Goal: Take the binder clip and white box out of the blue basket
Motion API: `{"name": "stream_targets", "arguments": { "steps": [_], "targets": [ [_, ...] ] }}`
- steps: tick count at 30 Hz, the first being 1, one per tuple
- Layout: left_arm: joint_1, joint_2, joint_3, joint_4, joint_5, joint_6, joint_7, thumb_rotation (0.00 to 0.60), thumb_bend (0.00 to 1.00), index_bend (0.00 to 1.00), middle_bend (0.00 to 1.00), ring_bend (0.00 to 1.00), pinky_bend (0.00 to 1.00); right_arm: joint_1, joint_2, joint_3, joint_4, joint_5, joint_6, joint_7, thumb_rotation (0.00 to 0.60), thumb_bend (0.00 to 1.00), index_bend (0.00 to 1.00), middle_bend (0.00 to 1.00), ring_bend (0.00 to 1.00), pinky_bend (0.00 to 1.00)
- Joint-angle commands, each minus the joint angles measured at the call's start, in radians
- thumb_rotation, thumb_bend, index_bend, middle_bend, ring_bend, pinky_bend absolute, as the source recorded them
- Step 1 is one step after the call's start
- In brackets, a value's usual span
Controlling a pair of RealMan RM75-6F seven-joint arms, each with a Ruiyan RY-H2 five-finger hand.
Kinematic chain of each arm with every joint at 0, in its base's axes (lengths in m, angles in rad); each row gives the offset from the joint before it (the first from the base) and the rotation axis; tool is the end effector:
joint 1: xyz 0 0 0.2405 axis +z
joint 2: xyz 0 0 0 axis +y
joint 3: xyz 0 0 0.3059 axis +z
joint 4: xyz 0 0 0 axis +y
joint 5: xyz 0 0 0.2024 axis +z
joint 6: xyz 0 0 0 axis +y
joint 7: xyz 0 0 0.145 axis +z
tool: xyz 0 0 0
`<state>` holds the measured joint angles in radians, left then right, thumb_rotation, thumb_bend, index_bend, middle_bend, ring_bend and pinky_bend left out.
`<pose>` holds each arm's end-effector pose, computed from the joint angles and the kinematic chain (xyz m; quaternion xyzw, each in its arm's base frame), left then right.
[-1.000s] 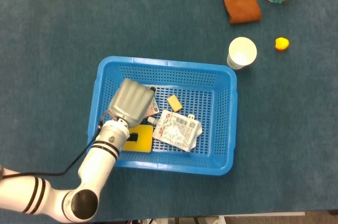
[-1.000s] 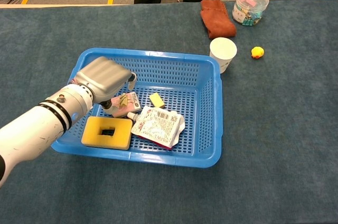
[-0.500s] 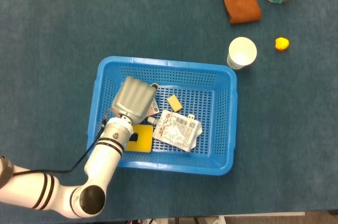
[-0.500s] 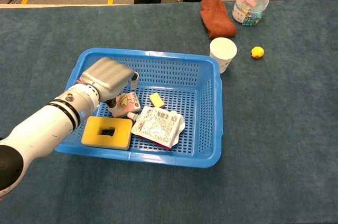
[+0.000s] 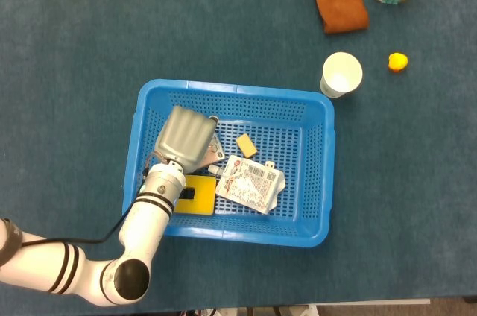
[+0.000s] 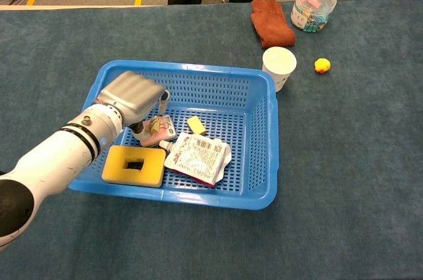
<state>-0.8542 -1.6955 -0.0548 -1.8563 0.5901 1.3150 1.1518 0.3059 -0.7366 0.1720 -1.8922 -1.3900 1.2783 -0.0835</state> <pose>-0.1377 0.2986 -0.0587 -0.8147 -0.3124 -0.1772 0.4553 -0.2591 -0.2659 0.2846 0.6593 -0.3049 0.3707 0.5788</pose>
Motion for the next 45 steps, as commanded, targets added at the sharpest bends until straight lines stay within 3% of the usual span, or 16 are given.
{"name": "stream_targets", "arguments": {
  "steps": [1,20,28,36,45],
  "targets": [
    [0.000,-0.005,0.001,0.005,0.002,0.000,-0.007,0.600,0.19,0.41,0.83,0.78,0.89,-0.001,0.002,0.000,-0.001,0.000,0.002,0.000,0.600,0.26,0.35,0.26,0.10,0.13],
    [-0.008,-0.030,0.003,0.025,0.008,0.002,-0.023,0.600,0.19,0.51,0.84,0.79,0.90,-0.021,0.015,0.000,0.001,0.009,0.022,0.015,0.600,0.26,0.35,0.26,0.10,0.13],
    [-0.008,-0.011,0.009,-0.015,0.021,0.022,-0.014,0.600,0.19,0.53,0.84,0.80,0.90,-0.025,0.012,-0.002,0.001,0.002,0.026,0.019,0.600,0.26,0.35,0.26,0.10,0.14],
    [0.006,0.079,0.014,-0.143,0.082,0.070,-0.028,0.600,0.19,0.53,0.84,0.80,0.90,-0.021,0.003,-0.002,0.003,-0.003,0.022,0.021,0.600,0.26,0.35,0.26,0.10,0.14],
    [0.049,0.241,0.010,-0.306,0.161,0.128,-0.095,0.600,0.19,0.54,0.85,0.80,0.90,-0.009,-0.006,0.000,0.001,-0.008,0.009,0.014,0.600,0.26,0.35,0.26,0.10,0.13]
  ]
}}
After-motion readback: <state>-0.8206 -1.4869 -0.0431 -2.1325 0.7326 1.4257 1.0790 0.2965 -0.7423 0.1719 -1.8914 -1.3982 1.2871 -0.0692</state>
